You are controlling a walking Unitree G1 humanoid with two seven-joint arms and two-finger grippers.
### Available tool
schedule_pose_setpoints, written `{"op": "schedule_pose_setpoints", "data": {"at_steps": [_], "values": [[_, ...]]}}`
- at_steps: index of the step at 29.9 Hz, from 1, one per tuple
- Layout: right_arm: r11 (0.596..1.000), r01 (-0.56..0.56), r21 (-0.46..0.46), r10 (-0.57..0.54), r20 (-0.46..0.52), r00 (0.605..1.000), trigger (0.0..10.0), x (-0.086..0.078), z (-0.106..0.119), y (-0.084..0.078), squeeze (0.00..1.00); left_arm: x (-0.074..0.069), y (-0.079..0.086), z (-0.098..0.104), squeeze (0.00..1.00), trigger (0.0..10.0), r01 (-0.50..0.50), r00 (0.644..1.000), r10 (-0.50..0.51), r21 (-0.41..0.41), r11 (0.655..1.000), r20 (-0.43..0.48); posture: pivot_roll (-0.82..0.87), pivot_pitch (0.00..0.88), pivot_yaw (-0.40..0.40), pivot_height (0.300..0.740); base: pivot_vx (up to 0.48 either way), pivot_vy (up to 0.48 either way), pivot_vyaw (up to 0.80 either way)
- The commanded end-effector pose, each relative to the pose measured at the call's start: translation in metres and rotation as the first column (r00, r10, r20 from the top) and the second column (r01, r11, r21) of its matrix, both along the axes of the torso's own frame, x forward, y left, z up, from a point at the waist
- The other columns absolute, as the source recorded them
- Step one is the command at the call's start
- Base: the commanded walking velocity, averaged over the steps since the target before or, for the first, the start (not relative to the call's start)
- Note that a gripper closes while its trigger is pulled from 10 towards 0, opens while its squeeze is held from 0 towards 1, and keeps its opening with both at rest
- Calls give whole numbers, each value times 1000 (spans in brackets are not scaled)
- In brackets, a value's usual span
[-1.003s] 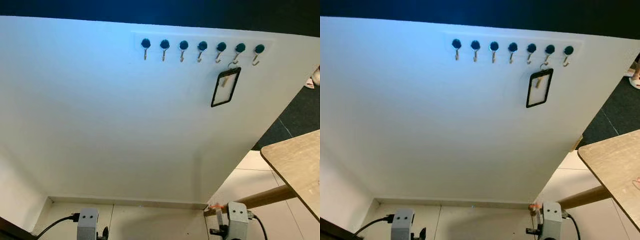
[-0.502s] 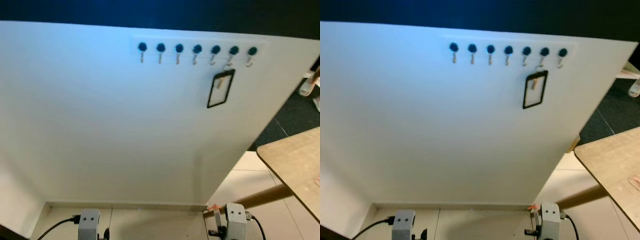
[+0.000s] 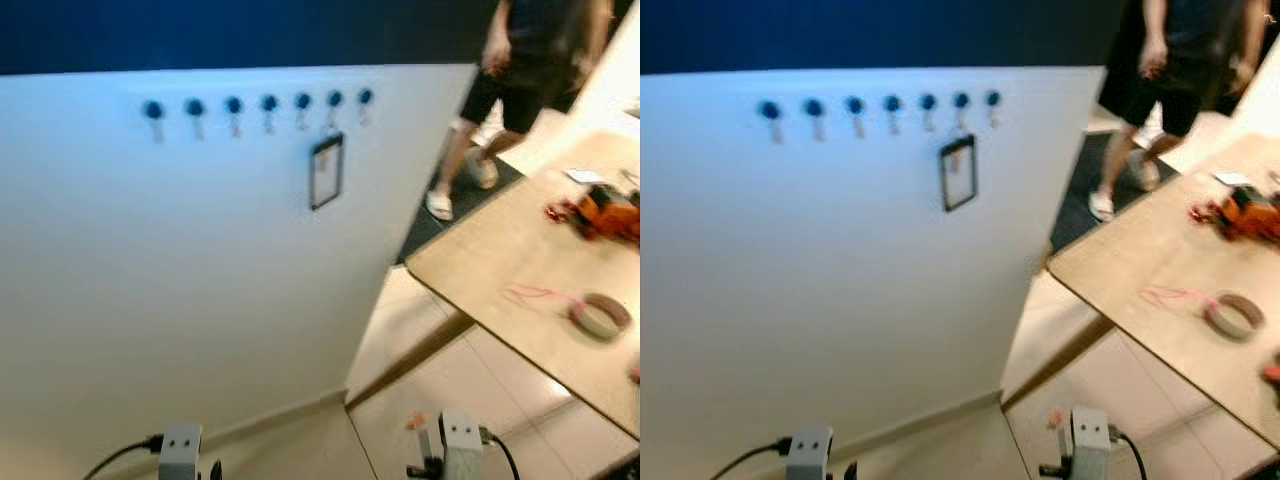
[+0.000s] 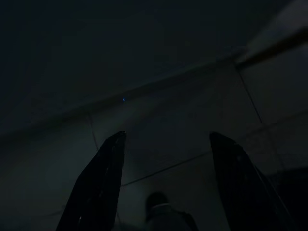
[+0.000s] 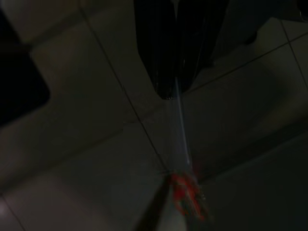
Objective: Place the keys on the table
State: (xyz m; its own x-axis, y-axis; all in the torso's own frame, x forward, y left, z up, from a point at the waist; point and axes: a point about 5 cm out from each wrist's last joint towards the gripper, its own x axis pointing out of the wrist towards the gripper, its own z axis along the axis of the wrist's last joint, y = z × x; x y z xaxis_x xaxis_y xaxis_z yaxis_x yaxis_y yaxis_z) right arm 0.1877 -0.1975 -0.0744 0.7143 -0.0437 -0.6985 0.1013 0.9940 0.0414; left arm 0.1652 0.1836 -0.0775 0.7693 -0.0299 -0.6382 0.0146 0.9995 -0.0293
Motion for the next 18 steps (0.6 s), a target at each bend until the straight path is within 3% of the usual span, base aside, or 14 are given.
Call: {"op": "schedule_pose_setpoints", "data": {"at_steps": [1,18], "values": [[1000,-4,-4,4,-15,1000,10000,-3,-1,-2,0,-2,0,-1,0,10000,8,1000,-8,5,1000,-3,32,70,-36,740,0,0,-800],[998,-56,-5,56,-13,998,10000,1,-1,5,0,-1,2,2,0,10000,-24,999,25,-13,1000,41,50,85,-46,740,0,0,-800]]}}
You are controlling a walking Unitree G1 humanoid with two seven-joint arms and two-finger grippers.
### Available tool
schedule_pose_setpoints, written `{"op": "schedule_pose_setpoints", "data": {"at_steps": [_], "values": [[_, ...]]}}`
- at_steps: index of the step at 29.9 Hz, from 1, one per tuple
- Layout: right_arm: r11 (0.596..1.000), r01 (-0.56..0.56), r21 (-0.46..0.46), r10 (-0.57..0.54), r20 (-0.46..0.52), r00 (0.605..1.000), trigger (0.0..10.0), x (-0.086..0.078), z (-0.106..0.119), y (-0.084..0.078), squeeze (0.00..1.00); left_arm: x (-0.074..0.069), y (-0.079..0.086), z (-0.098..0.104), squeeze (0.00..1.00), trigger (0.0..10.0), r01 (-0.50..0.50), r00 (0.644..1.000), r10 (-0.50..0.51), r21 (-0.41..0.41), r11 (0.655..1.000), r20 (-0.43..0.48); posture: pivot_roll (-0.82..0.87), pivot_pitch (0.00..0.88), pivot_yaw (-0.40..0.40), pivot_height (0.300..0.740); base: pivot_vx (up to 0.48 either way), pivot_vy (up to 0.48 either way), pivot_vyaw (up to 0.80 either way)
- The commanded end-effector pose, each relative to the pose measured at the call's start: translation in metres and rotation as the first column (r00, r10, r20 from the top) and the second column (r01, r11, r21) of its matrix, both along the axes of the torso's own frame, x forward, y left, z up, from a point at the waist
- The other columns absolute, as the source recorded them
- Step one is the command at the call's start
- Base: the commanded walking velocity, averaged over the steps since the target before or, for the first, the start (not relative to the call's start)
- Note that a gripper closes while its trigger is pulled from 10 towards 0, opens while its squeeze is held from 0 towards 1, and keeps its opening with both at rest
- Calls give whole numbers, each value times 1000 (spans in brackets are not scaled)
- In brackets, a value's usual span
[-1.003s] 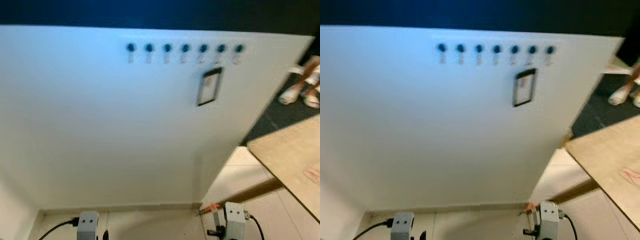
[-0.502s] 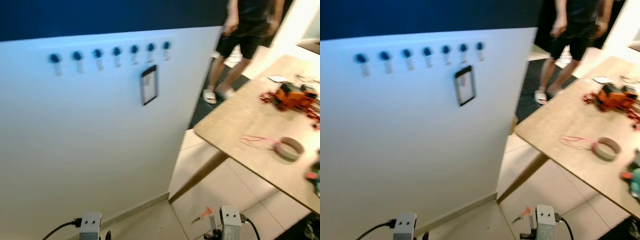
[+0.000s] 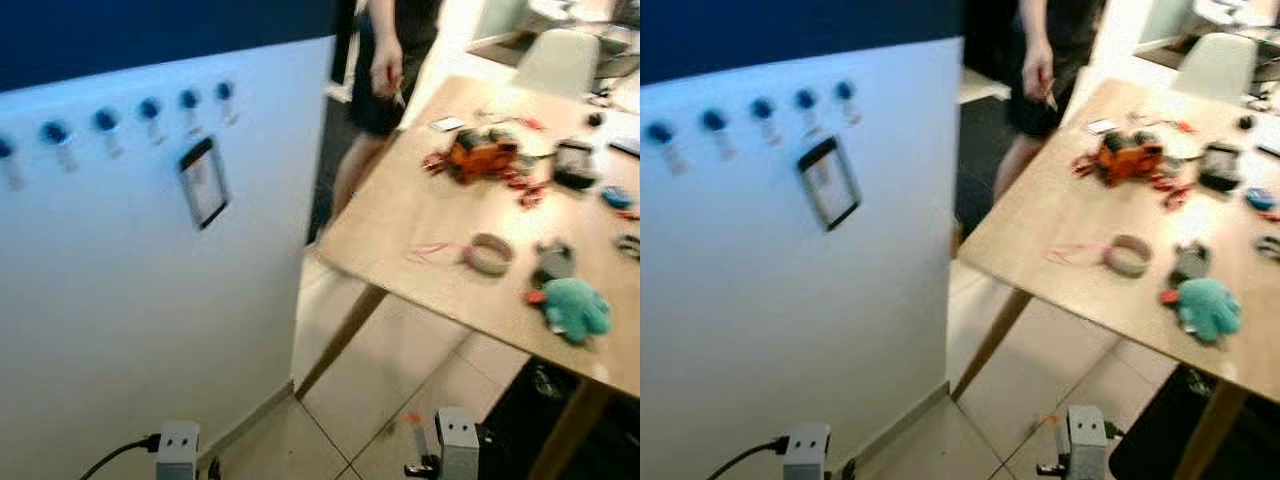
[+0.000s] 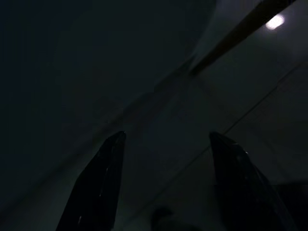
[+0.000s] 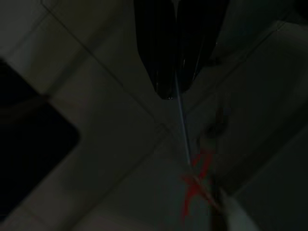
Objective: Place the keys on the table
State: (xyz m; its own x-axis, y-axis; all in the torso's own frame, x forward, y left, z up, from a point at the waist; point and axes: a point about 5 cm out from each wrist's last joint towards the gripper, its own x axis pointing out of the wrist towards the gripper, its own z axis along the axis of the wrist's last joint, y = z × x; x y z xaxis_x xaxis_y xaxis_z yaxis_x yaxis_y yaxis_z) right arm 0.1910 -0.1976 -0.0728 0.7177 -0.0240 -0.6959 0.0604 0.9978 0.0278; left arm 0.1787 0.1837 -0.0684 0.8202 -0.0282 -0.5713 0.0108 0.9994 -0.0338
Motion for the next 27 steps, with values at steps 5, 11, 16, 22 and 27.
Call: {"op": "schedule_pose_setpoints", "data": {"at_steps": [5,11,16,22,27], "values": [[1000,-23,9,23,-15,1000,10000,-2,-2,7,0,-14,2,-7,0,10000,-31,999,31,-17,999,-36,50,87,-46,740,0,0,-800],[999,-34,8,34,-13,999,10000,0,-2,9,0,-13,2,-6,0,10000,-33,999,32,-21,999,-32,49,88,-47,740,0,0,-800],[999,-41,3,41,-14,999,10000,0,-1,8,0,-13,1,-7,0,10000,-36,999,35,-25,999,-33,48,86,-49,740,0,0,-800],[999,-46,-2,46,-14,999,10000,0,-1,7,0,-14,1,-8,0,10000,-46,998,45,-25,999,-42,47,85,-50,740,0,0,-800],[998,-60,-11,60,-3,998,10000,2,0,7,0,-14,2,-8,0,10000,-59,997,58,-25,998,-46,48,85,-54,740,0,0,-320]]}}
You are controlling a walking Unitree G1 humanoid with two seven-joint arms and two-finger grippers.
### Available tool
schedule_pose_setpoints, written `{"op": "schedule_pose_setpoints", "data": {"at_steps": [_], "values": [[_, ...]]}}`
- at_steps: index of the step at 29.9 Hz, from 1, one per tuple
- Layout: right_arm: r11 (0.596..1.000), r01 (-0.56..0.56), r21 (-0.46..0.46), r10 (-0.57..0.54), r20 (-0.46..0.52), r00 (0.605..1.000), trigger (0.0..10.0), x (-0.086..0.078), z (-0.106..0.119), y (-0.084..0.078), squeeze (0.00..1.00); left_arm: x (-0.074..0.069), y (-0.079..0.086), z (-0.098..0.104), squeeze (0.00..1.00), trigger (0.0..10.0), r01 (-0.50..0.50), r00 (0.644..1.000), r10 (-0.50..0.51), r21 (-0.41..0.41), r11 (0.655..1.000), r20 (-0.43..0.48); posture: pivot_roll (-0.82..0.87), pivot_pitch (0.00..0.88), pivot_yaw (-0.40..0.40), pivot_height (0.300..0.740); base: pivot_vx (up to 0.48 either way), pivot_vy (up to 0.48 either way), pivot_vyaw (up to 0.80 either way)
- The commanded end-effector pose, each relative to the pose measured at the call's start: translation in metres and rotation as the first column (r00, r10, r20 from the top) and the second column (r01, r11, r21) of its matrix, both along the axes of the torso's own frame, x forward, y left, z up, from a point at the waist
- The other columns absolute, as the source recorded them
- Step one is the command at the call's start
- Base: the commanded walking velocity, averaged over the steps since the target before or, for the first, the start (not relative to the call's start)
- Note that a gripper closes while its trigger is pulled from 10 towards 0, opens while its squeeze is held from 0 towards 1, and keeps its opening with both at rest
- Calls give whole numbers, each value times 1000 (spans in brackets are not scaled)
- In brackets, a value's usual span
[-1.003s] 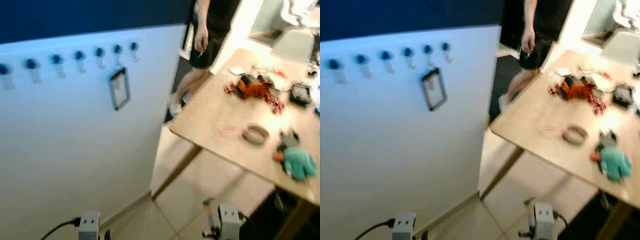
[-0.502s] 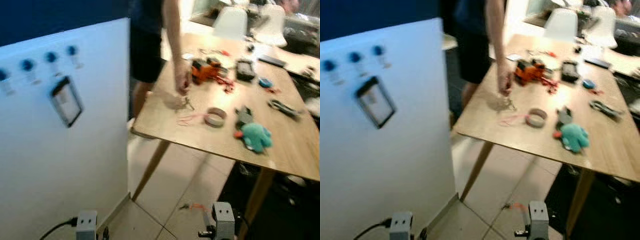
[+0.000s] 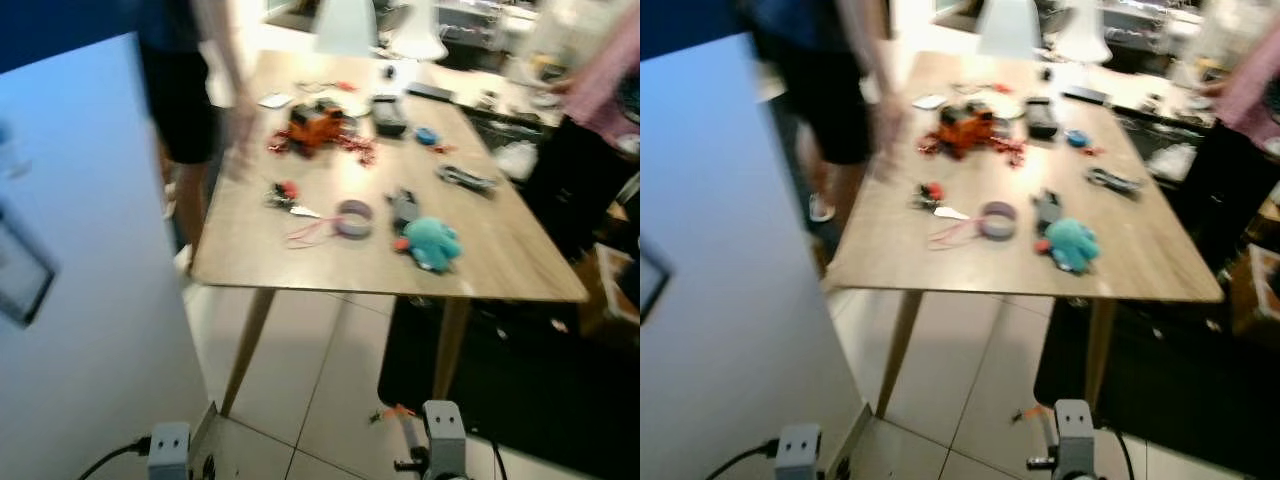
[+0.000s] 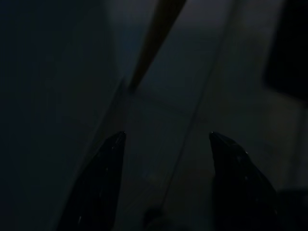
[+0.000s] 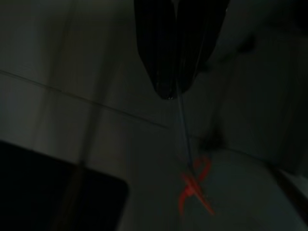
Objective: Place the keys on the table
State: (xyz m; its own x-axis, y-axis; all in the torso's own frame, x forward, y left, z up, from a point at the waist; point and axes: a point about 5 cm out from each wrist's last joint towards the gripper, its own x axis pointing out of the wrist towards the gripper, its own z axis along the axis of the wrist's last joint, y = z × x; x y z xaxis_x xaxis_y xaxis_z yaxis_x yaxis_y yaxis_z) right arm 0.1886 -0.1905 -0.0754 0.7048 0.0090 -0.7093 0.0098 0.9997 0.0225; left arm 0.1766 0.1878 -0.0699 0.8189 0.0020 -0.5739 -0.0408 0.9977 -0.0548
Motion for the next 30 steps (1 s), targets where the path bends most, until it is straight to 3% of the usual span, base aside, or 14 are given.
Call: {"op": "schedule_pose_setpoints", "data": {"at_steps": [1,16,30], "values": [[1000,-8,-4,8,17,1000,10000,4,2,0,0,-12,-2,-7,0,10000,-10,999,9,-6,1000,-42,48,85,-54,740,0,0,0],[999,-31,-11,31,19,999,10000,8,4,2,0,-13,0,-7,0,10000,-62,998,62,-16,998,-34,53,82,-68,740,0,0,0],[999,-39,-18,39,19,999,10000,9,4,2,0,-11,-1,-6,0,10000,-51,998,50,-25,998,-25,49,80,-68,740,0,-420,0]]}}
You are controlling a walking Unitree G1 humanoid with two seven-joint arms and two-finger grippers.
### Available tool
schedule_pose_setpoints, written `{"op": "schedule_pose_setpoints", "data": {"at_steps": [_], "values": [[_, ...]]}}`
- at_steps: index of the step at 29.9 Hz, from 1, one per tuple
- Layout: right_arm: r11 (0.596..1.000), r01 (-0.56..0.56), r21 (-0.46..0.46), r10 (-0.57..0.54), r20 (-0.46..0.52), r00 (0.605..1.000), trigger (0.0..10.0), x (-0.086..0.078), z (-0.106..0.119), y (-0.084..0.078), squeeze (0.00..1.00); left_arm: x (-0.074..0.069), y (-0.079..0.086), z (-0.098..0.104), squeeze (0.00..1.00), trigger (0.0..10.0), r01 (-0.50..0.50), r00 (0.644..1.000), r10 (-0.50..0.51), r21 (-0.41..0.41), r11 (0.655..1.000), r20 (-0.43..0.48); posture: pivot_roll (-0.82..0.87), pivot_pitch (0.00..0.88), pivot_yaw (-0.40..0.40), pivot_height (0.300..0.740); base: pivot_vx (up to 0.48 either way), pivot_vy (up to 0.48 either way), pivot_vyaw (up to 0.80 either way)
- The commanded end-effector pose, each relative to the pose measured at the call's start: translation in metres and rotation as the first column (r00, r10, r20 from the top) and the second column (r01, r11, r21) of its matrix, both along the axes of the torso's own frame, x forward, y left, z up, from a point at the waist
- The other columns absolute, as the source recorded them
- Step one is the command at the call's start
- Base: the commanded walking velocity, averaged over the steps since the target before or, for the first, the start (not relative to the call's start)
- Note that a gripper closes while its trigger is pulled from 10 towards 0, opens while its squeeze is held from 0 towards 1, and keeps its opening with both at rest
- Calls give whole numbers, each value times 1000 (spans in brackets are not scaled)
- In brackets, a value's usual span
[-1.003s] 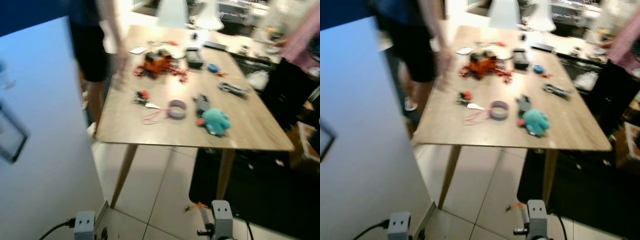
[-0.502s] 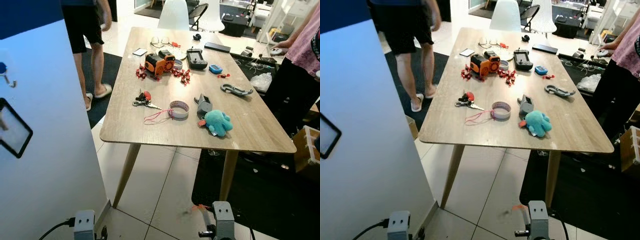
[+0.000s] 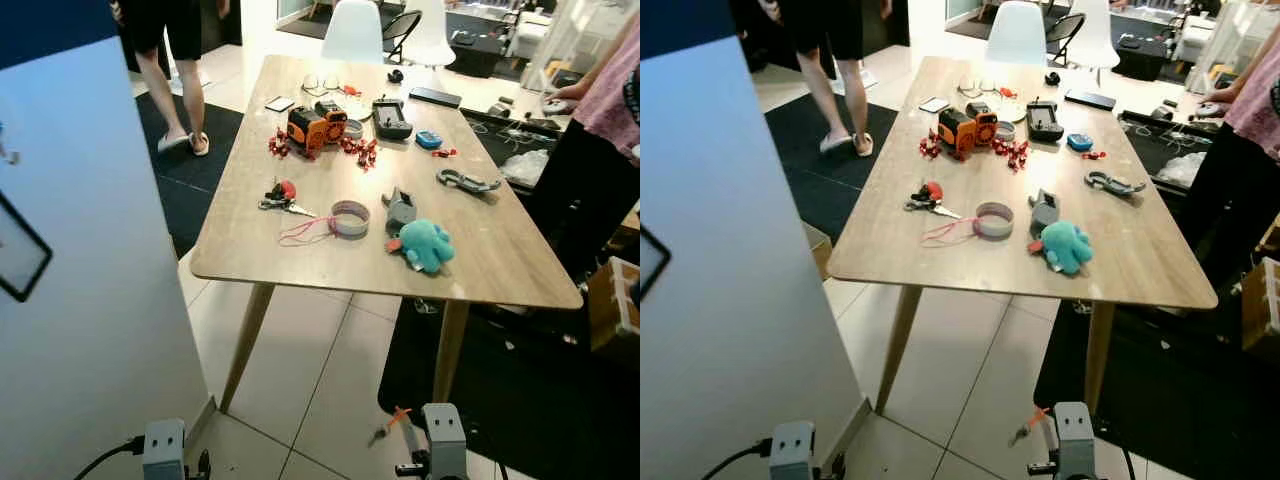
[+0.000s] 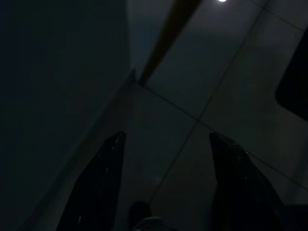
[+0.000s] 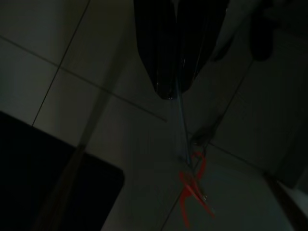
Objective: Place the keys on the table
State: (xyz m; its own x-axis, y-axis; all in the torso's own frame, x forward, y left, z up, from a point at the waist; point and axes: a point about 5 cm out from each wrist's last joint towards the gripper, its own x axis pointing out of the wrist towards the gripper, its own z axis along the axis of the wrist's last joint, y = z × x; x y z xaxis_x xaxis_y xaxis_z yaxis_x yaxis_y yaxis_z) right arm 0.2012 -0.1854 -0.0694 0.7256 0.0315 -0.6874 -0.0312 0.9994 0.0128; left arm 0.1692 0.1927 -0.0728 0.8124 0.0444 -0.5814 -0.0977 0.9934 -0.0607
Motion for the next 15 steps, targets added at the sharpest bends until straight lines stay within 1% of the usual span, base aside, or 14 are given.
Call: {"op": "schedule_pose_setpoints", "data": {"at_steps": [1,8,15], "values": [[1000,2,-8,-2,-11,1000,10000,-4,-2,-3,0,-4,-6,-3,0,10000,6,1000,-6,-20,1000,-14,49,80,-68,740,0,-450,0],[1000,1,-12,-1,-12,1000,10000,-5,-2,-5,0,-4,-6,-3,0,10000,6,1000,-6,-21,1000,-17,49,77,-67,740,0,-431,0],[1000,1,-16,-1,-10,1000,10000,-4,-1,-6,0,-4,-5,-4,0,10000,8,1000,-9,-14,1000,-24,49,72,-66,740,0,0,0]]}}
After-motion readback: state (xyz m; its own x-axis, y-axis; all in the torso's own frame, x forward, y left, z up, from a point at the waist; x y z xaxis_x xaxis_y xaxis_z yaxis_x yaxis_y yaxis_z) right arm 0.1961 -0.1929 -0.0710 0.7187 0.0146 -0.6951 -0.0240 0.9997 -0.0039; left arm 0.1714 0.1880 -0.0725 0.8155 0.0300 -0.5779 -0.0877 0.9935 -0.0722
